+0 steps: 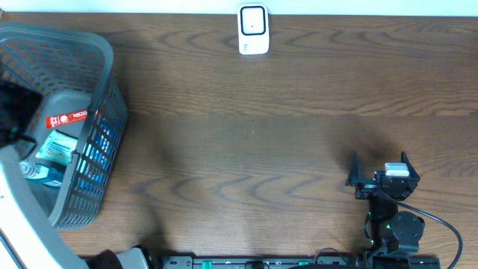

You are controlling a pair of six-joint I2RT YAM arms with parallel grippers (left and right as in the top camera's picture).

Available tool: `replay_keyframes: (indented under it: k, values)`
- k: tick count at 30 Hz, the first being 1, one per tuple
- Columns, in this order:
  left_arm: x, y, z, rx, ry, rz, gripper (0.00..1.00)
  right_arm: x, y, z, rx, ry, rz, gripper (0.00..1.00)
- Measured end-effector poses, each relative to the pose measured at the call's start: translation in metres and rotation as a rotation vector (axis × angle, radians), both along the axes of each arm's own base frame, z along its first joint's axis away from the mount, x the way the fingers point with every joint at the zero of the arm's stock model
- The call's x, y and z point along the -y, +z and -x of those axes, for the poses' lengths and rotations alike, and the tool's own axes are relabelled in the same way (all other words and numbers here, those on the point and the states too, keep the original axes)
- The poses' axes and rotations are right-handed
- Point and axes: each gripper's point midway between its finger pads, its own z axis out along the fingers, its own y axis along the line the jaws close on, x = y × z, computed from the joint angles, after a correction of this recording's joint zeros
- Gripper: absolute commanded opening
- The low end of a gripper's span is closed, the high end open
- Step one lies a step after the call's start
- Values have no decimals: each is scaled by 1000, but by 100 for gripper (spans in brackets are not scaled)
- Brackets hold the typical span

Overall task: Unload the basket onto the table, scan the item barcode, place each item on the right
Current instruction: 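Move the left gripper over the basket toward the teal mouthwash bottle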

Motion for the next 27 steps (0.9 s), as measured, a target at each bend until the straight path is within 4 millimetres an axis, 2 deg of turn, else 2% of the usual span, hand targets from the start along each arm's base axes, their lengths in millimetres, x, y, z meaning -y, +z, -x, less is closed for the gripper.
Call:
replay_keyframes:
  k: [3, 8, 18, 27]
  values:
    - [-18, -10, 11, -11, 70, 44, 98, 0, 0, 0, 0, 0, 0, 99]
    - [-35, -36, 29, -56, 152, 108, 98, 0, 0, 0, 0, 0, 0, 99]
    - [-50, -106, 20, -99, 145, 223, 98, 0, 0, 0, 0, 0, 0, 99]
    - [-53, -148, 15, -128, 125, 251, 98, 0, 0, 0, 0, 0, 0, 99]
